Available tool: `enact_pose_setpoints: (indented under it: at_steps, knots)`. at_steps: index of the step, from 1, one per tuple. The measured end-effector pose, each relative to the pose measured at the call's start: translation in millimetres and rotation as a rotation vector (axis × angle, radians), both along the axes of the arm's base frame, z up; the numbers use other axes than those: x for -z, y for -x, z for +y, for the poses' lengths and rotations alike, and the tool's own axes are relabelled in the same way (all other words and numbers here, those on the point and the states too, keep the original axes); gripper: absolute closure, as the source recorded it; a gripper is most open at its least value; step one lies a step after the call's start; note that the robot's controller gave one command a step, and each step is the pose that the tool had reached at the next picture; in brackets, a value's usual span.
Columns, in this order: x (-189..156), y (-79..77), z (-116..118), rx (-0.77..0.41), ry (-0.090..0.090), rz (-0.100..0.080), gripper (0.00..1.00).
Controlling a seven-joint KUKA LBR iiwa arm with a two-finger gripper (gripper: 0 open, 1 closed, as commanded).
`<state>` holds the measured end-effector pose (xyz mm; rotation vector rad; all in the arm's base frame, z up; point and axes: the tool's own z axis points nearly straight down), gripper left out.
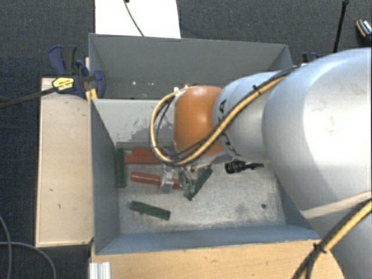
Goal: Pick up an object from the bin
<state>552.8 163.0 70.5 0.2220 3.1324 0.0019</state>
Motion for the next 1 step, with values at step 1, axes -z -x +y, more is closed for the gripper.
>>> enact_pose_setpoints:
  at_steps: [1]
  knots:
    - [-146.4, 34.4, 7.4, -0.006, -0.002, -0.007, 1.00]
